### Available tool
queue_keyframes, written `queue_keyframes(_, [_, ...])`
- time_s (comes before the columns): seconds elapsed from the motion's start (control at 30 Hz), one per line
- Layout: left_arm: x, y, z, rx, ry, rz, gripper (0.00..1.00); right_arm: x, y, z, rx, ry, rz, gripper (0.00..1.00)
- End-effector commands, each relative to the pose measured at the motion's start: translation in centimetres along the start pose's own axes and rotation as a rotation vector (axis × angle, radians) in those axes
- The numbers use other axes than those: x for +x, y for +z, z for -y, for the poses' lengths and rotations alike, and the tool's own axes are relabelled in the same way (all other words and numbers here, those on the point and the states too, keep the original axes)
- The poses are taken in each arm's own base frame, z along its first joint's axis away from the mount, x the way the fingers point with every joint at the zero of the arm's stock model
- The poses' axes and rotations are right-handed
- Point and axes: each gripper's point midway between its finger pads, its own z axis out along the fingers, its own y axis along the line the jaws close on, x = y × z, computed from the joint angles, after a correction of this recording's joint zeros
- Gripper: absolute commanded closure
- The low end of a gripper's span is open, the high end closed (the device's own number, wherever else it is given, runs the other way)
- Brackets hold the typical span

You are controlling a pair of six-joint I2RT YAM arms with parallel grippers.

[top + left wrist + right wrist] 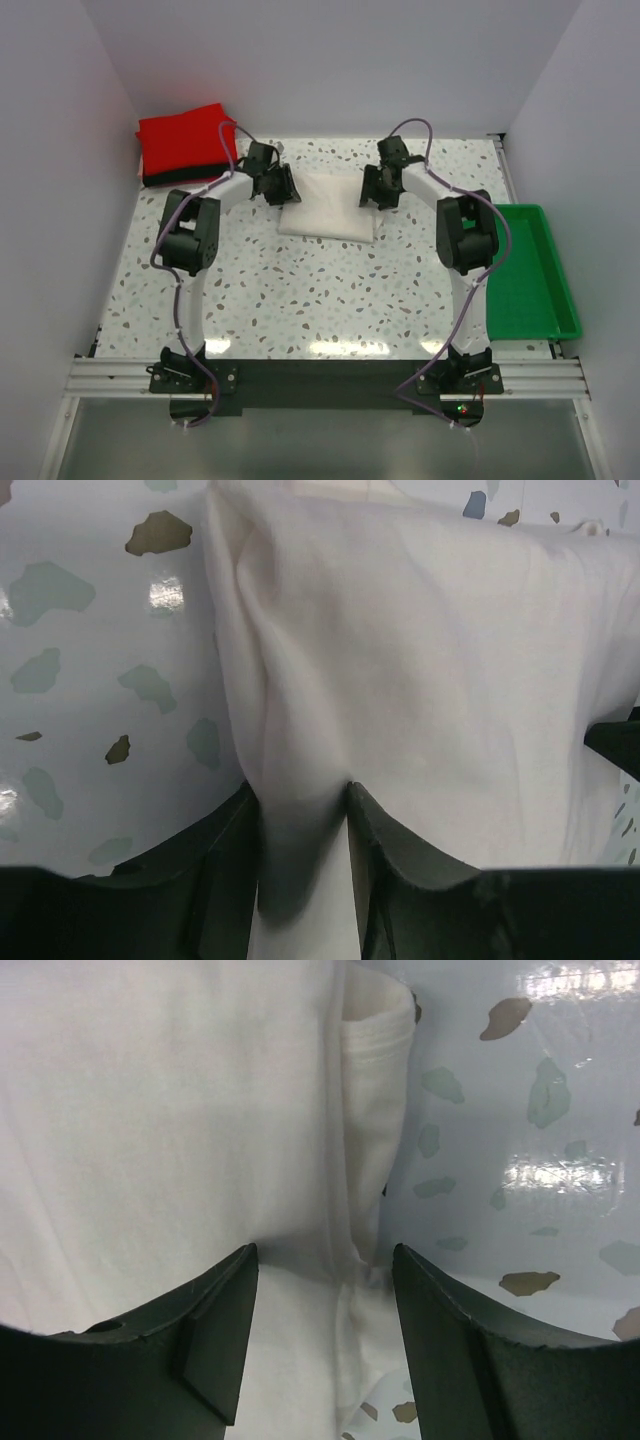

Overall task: Fold and stack the t-shirts
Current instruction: Neatly place the folded tshirt to the corner

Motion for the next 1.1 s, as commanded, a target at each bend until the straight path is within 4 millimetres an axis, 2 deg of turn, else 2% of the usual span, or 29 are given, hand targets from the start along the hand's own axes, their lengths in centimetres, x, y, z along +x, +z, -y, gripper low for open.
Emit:
queue_keyframes(0.0, [1.4,1.3,-1.0,-0.096,0.047,-0.048,0.58,-1.5,-2.1,-2.2,-0.093,0.018,0.046,0.4])
queue_keyframes(0.03, [1.4,1.3,-0.9,-0.101,0.052,-0.049,0.67,-1.9,-3.0,-2.4,-0.1,0.025,0.061,0.39])
queue_keyframes(0.1, [0.7,1.4,-0.6,-0.108,0.059,-0.026,0.77,-1.7,-3.8,-2.7,-0.115,0.05,0.071,0.38])
queue_keyframes(0.13, [0.4,1.4,-0.6,-0.115,0.058,-0.019,0.9,-1.8,-4.6,-2.9,-0.124,0.06,0.086,0.38])
queue_keyframes(0.17, [0.2,1.4,-0.7,-0.124,0.058,-0.014,0.97,-2.5,-6.6,-3.5,-0.141,0.082,0.128,0.37])
queue_keyframes(0.2, [-1.3,1.1,-0.3,-0.137,0.069,0.022,1.0,-1.5,-7.1,-3.1,-0.136,0.094,0.124,0.37])
queue_keyframes(0.23, [-1.6,0.9,-0.5,-0.161,0.072,0.022,1.0,-1.5,-7.9,-3.6,-0.151,0.095,0.15,0.36])
queue_keyframes(0.27, [-2.3,0.7,-0.7,-0.185,0.087,0.039,1.0,-1.9,-10.3,-4.1,-0.17,0.096,0.197,0.36])
queue_keyframes(0.3, [-4.1,0.1,-1.0,-0.237,0.102,0.091,1.0,-0.5,-10.1,-3.4,-0.148,0.107,0.183,0.36])
queue_keyframes(0.33, [-4.8,-0.5,-1.4,-0.276,0.12,0.108,1.0,0.1,-10.6,-3.6,-0.151,0.1,0.193,0.36])
queue_keyframes(0.37, [-5.7,-1.1,-1.6,-0.311,0.135,0.133,1.0,0.1,-12.6,-4.0,-0.172,0.096,0.231,0.36])
queue_keyframes(0.4, [-7.7,-2.1,-1.9,-0.365,0.151,0.191,1.0,1.9,-12.1,-3.2,-0.154,0.094,0.207,0.36])
queue_keyframes(0.47, [-9.3,-3.3,-2.1,-0.42,0.213,0.222,1.0,3.2,-12.9,-2.8,-0.164,0.094,0.211,0.36])
queue_keyframes(0.5, [-11.3,-4.4,-2.0,-0.455,0.229,0.275,1.0,4.6,-13.4,-2.4,-0.171,0.091,0.201,0.36])
queue_keyframes(0.53, [-12.1,-5.0,-2.2,-0.477,0.268,0.285,1.0,5.3,-13.7,-2.4,-0.183,0.085,0.194,0.36])
queue_keyframes(0.7, [-17.5,-8.6,-3.5,-0.564,0.287,0.419,1.0,9.5,-15.0,-1.8,-0.211,0.047,0.171,0.36])
queue_keyframes(0.73, [-18.4,-9.1,-3.5,-0.573,0.291,0.445,1.0,9.8,-15.7,-2.0,-0.226,0.036,0.181,0.36])
queue_keyframes(0.9, [-22.5,-11.8,-4.8,-0.641,0.306,0.554,1.0,11.4,-16.8,-1.9,-0.237,-0.004,0.155,0.35])
queue_keyframes(0.93, [-23.0,-11.6,-5.3,-0.65,0.314,0.556,1.0,11.4,-17.2,-2.0,-0.242,-0.011,0.16,0.36])
queue_keyframes(0.97, [-24.1,-12.5,-5.1,-0.647,0.314,0.589,1.0,11.5,-17.3,-1.9,-0.241,-0.023,0.158,0.36])
queue_keyframes(1.0, [-24.8,-13.0,-6.0,-0.663,0.31,0.602,1.0,11.7,-17.4,-1.7,-0.237,-0.026,0.155,0.36])
queue_keyframes(1.07, [-26.3,-14.0,-6.3,-0.668,0.321,0.649,1.0,11.8,-17.6,-1.7,-0.242,-0.04,0.157,0.36])
